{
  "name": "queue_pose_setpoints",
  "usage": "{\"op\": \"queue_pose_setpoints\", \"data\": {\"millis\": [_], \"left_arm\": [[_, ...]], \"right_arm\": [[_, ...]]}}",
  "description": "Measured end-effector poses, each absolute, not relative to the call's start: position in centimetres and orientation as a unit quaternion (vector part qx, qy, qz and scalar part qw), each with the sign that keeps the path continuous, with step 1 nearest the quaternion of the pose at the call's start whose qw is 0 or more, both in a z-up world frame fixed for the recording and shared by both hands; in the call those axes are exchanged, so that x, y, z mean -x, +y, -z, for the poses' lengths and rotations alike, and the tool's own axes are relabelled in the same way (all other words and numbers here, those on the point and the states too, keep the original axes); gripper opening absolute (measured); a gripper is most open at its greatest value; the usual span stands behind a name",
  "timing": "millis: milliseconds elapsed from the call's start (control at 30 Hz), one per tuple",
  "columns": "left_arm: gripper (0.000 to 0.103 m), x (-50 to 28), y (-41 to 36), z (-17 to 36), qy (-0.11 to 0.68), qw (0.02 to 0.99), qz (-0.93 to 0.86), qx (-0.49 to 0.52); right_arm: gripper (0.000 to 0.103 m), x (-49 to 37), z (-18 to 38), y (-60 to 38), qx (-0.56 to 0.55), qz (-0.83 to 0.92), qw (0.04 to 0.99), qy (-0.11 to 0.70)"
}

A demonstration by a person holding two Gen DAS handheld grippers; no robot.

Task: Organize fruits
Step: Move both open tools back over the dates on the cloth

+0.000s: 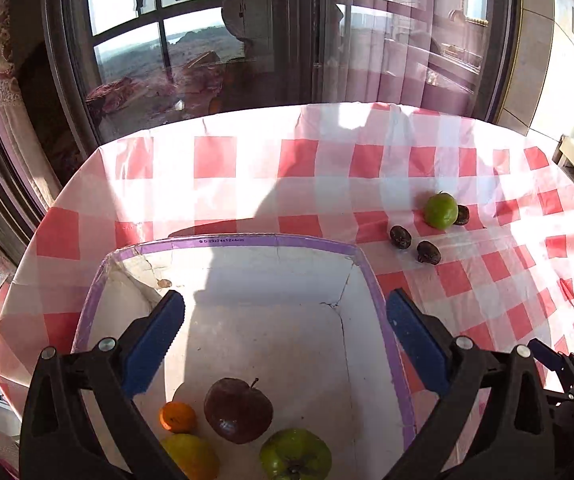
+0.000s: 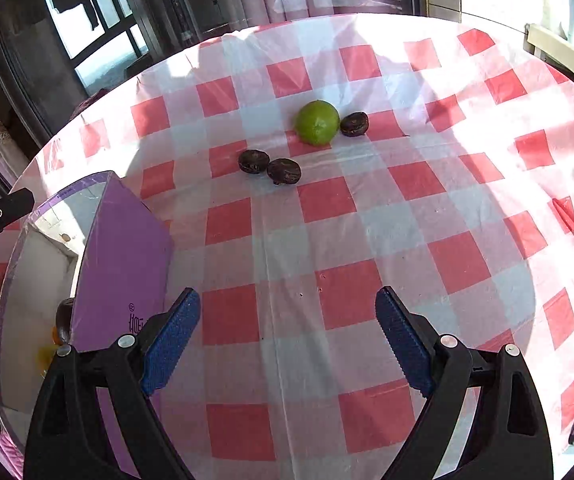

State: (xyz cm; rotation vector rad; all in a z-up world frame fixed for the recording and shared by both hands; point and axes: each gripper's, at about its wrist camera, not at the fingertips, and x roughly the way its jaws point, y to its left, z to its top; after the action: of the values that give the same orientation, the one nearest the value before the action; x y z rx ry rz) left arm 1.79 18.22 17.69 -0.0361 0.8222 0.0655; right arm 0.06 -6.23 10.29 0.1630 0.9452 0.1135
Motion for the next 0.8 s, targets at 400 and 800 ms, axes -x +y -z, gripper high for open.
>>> {"op": "queue_pose_setpoints", "data": {"millis": [400,800], "left_arm": [[0.101,-8.4,2.8,-13.4,0.467,0.882,0.060,0.031],[0.101,-11.5,1.4,-4.0,0.574,0.819,0.011,0.011]], "right_arm": [[0.082,-11.8,-4.1,-15.6,-0.034,-0.055,0.877,0.475],[0.075,-22.2,-2.3,-14.2,0.053,-0.109,0.886,0.448]]}}
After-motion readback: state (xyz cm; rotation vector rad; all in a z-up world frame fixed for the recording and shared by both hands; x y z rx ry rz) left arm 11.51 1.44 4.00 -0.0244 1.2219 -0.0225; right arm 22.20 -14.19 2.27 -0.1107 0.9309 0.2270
